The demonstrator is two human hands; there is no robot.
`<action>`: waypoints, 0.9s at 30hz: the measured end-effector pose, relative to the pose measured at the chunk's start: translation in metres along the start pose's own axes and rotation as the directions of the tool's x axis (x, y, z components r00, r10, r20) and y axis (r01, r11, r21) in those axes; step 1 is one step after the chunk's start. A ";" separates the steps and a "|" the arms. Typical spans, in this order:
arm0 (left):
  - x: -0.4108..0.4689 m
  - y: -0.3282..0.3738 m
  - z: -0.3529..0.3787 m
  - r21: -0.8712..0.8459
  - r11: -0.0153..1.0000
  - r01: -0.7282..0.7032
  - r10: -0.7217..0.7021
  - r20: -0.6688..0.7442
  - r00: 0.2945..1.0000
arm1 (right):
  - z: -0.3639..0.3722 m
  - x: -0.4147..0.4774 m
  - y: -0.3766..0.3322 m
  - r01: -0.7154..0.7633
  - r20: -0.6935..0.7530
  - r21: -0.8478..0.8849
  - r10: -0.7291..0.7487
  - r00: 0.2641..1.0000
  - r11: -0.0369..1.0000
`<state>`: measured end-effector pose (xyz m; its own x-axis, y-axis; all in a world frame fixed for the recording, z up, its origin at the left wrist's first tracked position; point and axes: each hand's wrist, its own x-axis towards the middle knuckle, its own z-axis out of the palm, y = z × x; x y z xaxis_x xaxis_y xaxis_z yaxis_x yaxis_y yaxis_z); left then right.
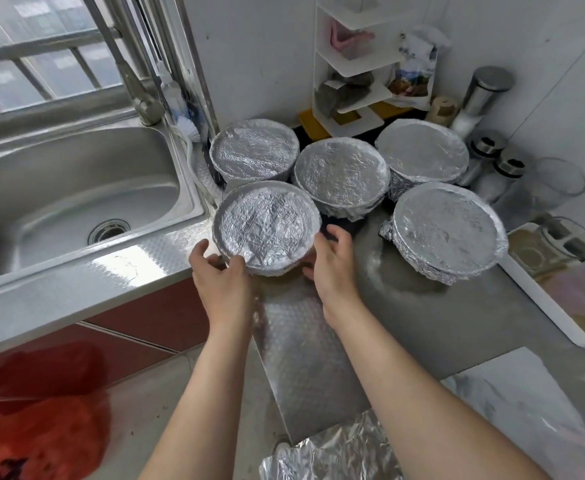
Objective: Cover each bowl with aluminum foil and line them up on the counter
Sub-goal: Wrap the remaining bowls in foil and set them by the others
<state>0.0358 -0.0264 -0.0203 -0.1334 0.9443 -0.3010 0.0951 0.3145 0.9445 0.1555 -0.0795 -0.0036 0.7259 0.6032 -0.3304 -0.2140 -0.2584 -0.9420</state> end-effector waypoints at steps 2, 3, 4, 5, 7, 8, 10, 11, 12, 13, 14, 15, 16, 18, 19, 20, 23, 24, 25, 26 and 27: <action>-0.006 0.003 0.000 -0.013 1.000 0.001 -0.001 0.016 1.000 | -0.001 -0.001 0.002 -0.029 0.024 0.021 0.029 0.999 0.999; -0.009 0.003 0.000 -0.016 1.000 0.001 0.000 0.026 1.000 | -0.003 -0.002 0.002 -0.048 0.038 0.029 0.046 0.998 0.998; -0.012 0.003 0.000 -0.017 1.000 -0.002 0.002 0.031 1.000 | -0.005 -0.003 0.002 -0.057 0.046 0.044 0.055 0.997 0.997; -0.017 0.004 -0.001 -0.007 1.000 0.000 0.000 0.027 1.000 | -0.010 -0.006 0.000 -0.060 0.053 0.056 0.057 0.997 0.997; -0.028 0.003 -0.004 0.051 0.998 -0.022 0.023 -0.007 1.000 | -0.023 -0.012 -0.005 -0.037 0.081 0.037 0.034 0.996 0.999; -0.035 0.002 -0.006 0.105 0.993 -0.049 0.050 -0.007 0.999 | -0.033 -0.016 -0.007 -0.011 0.108 -0.011 0.012 0.994 1.000; -0.053 -0.004 -0.009 0.265 0.961 -0.074 0.043 0.121 0.992 | -0.055 -0.023 -0.006 0.053 0.203 -0.177 -0.016 0.979 0.983; -0.064 -0.006 -0.009 0.351 0.934 -0.066 -0.021 0.238 0.971 | -0.065 -0.025 -0.003 0.083 0.248 -0.291 -0.009 0.969 0.953; -0.079 -0.009 -0.011 0.437 0.897 -0.068 -0.107 0.363 0.926 | -0.078 -0.031 0.001 0.109 0.279 -0.388 0.004 0.960 0.915; -0.094 -0.013 -0.013 0.539 0.834 -0.115 -0.179 0.463 0.868 | -0.092 -0.037 0.005 0.127 0.301 -0.471 0.024 0.953 0.873; -0.105 -0.020 -0.014 0.629 0.745 -0.223 -0.214 0.542 0.813 | -0.103 -0.041 0.010 0.138 0.319 -0.539 0.050 0.946 0.831; -0.122 -0.026 -0.020 0.696 0.633 -0.339 -0.237 0.591 0.771 | -0.119 -0.053 0.012 0.138 0.334 -0.594 0.087 0.939 0.793; -0.130 -0.034 -0.025 0.731 0.530 -0.429 -0.231 0.612 0.757 | -0.130 -0.061 0.016 0.152 0.347 -0.653 0.115 0.931 0.742; -0.152 -0.047 -0.042 0.762 0.361 -0.538 -0.192 0.625 0.756 | -0.160 -0.087 0.027 0.205 0.338 -0.796 0.137 0.931 0.569; -0.155 -0.053 -0.050 0.774 0.293 -0.561 -0.161 0.618 0.769 | -0.170 -0.096 0.034 0.232 0.325 -0.860 0.138 0.936 0.455; -0.164 -0.059 -0.060 0.782 0.249 -0.571 -0.142 0.613 0.777 | -0.182 -0.113 0.041 0.235 0.306 -0.904 0.156 0.939 0.357; -0.173 -0.070 -0.079 0.791 0.281 -0.544 -0.143 0.595 0.791 | -0.203 -0.149 0.060 0.180 0.241 -0.957 0.273 0.931 0.229; -0.171 -0.073 -0.081 0.795 0.331 -0.508 -0.151 0.576 0.804 | -0.207 -0.156 0.068 0.166 0.233 -0.958 0.293 0.927 0.235; -0.172 -0.075 -0.084 0.798 0.383 -0.466 -0.163 0.555 0.816 | -0.210 -0.165 0.076 0.158 0.229 -0.956 0.293 0.928 0.246; -0.170 -0.075 -0.086 0.795 0.439 -0.418 -0.173 0.531 0.829 | -0.212 -0.171 0.083 0.158 0.232 -0.951 0.273 0.934 0.266; -0.172 -0.074 -0.088 0.782 0.495 -0.377 -0.185 0.519 0.834 | -0.214 -0.178 0.089 0.164 0.237 -0.945 0.246 0.940 0.283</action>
<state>-0.0350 -0.2201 -0.0268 0.3834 0.7802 -0.4943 0.8693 -0.1241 0.4784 0.1468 -0.3717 -0.0160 0.4743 0.6821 -0.5565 0.6761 -0.6871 -0.2659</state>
